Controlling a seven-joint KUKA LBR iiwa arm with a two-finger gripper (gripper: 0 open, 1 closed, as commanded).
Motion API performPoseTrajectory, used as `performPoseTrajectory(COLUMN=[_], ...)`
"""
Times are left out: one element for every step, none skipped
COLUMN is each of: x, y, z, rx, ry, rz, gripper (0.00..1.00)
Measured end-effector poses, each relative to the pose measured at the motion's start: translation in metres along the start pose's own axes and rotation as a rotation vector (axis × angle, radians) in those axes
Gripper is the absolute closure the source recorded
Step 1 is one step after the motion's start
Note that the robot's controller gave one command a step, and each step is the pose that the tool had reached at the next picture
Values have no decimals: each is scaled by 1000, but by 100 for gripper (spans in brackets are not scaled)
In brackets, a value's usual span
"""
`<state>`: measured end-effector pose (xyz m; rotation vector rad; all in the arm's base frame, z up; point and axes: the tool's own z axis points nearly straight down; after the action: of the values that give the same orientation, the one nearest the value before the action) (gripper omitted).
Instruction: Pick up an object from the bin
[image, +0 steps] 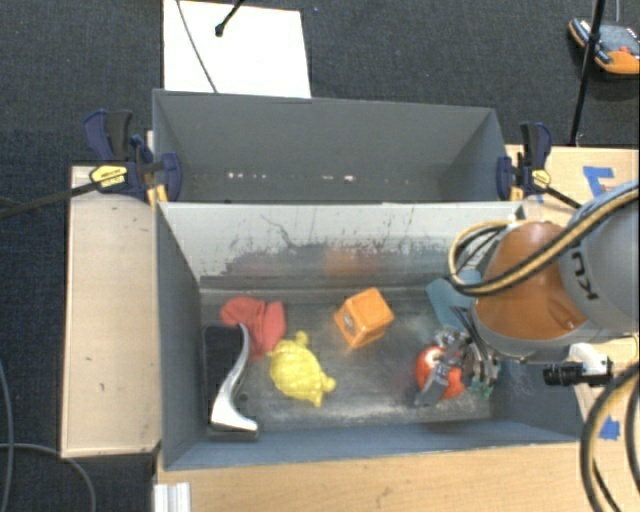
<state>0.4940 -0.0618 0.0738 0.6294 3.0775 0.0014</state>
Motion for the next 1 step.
performPoseTrajectory(x=[0], y=[0], z=[-9], rx=[0], ry=[-1], rz=[0], gripper=[100])
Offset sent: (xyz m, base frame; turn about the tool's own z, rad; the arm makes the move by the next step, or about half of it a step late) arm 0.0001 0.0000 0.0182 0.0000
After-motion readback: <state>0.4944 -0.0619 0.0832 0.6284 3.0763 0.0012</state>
